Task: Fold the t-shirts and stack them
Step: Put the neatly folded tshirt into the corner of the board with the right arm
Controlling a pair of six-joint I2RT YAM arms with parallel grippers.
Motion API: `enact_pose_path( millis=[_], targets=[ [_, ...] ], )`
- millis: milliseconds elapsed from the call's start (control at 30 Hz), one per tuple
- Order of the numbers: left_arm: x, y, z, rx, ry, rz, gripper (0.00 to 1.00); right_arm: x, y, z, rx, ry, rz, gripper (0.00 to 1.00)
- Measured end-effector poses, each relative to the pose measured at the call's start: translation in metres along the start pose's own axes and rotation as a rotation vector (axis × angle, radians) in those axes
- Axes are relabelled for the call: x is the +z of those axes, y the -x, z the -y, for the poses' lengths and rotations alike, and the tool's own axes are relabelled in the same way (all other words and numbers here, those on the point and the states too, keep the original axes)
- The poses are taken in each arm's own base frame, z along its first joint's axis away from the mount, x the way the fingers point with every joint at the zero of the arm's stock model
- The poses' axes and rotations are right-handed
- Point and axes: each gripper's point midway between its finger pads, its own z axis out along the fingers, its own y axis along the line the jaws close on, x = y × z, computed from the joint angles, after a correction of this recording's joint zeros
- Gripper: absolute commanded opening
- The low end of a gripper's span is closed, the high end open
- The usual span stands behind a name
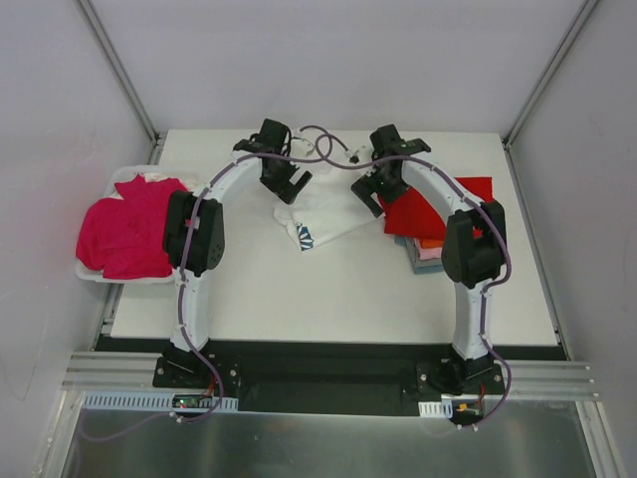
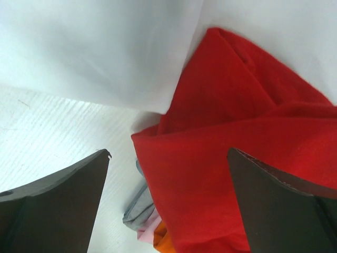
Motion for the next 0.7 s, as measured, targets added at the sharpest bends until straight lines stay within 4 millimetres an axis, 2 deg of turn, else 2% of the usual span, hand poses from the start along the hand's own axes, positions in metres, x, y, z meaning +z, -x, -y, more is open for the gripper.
enact_pose_path(
  millis=[133, 300, 567, 700],
  targets=[
    [-0.001, -0.001, 0.001, -0.011, -0.024, 0.003, 0.99, 0.003, 0.014, 0.001, -0.017, 0.010, 0.027, 1.00],
    [0.000, -0.001, 0.012, -0.019, -0.079, 0.011, 0.99, 0.009, 0.023, -0.004, -0.047, 0.033, 0.041, 1.00],
    [0.004, -0.023, 0.028, -0.030, -0.134, -0.054, 0.99, 0.033, 0.021, -0.018, -0.082, 0.091, 0.017, 1.00],
    [0.006, -0.024, 0.033, -0.025, -0.144, -0.063, 0.99, 0.037, 0.021, -0.021, -0.093, 0.104, 0.017, 1.00]
  ],
)
